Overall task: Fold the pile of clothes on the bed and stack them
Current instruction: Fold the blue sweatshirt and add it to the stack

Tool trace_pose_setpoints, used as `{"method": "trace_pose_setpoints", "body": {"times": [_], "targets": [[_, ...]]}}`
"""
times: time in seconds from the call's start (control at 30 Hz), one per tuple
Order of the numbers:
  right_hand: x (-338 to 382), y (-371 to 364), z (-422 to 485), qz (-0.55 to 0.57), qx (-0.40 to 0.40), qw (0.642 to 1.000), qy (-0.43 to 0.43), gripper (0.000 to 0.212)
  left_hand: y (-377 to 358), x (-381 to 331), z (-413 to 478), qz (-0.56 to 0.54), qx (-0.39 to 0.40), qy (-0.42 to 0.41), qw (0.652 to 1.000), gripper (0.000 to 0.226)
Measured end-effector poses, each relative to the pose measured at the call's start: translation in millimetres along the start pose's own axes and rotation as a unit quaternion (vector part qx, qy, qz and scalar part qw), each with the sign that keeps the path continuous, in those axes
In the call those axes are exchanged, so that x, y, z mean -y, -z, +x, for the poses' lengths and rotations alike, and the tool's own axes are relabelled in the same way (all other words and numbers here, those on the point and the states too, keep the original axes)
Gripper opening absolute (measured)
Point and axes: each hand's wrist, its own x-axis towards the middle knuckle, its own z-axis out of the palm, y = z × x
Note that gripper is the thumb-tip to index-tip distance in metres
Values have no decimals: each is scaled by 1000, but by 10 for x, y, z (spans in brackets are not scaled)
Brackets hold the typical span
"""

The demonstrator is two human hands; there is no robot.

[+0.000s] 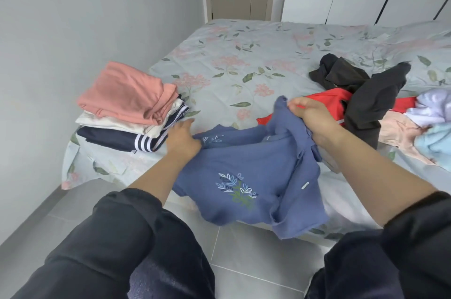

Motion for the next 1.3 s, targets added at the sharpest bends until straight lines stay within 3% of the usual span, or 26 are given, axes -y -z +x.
{"method": "trace_pose_setpoints", "body": {"times": [0.03, 0.1, 0.2, 0.27, 0.3, 0.37, 0.43, 0.5, 0.57, 0.67, 0.73, 0.77, 0.83, 0.9, 0.97, 1.03, 1.1, 1.23, 1.3], "targets": [[115, -32, -38, 12, 75, 997, 1, 23, -12, -165, -20, -86, 33, -36, 995, 67], [325, -72, -83, -14, 193, 981, 30, 23, -7, -537, -81, -285, 168, -64, 942, 77], [573, -106, -114, -59, 307, 948, 49, 20, -7, -965, -130, -389, 324, -124, 853, 79], [612, -103, -82, -125, 272, 951, 72, 14, 9, -1138, -128, -436, 373, -126, 809, 55], [577, -88, -47, -149, 199, 964, 90, 10, 7, -1187, -122, -447, 380, -108, 803, 40], [421, -10, 28, -130, 20, 988, 80, 8, -24, -1224, -82, -464, 330, -42, 821, 18], [170, 75, 47, -87, -38, 995, -8, 14, -71, -1180, -6, -512, 217, 44, 830, 12], [-166, 123, -17, -154, -16, 980, -126, 35, -107, -1075, 91, -512, 107, 113, 845, 12], [-484, 103, -150, -271, 38, 944, -183, 48, -155, -888, 172, -417, 46, 157, 894, 10], [-797, -13, -354, -359, 86, 917, -151, 47, -238, -549, 224, -286, -8, 193, 939, 17], [-892, -83, -430, -384, 93, 914, -94, 37, -269, -409, 195, -205, -29, 200, 958, 37], [-921, -108, -451, -395, 105, 911, -64, 28, -280, -374, 168, -150, -26, 172, 973, 49], [-925, -158, -462, -384, 126, 914, -24, 11, -322, -364, 96, -60, 15, 31, 998, 66], [-894, -190, -435, -338, 111, 934, -15, 19, -371, -403, -3, -42, 121, -113, 985, 72], [-845, -194, -387, -309, 85, 947, -28, 23, -443, -434, -93, -17, 257, -180, 949, 75], [-806, -188, -358, -328, 62, 942, -22, 21, -528, -446, -133, 49, 298, -204, 931, 75], [-805, -200, -383, -353, 40, 935, -6, 21, -590, -448, -141, 77, 258, -205, 941, 68], [-894, -303, -511, -285, 179, 937, -96, 22, -612, -453, -100, 14, 205, -187, 961, 23], [-933, -358, -547, -310, 202, 925, -86, 28, -568, -462, -77, -47, 215, -159, 962, 11]]}}
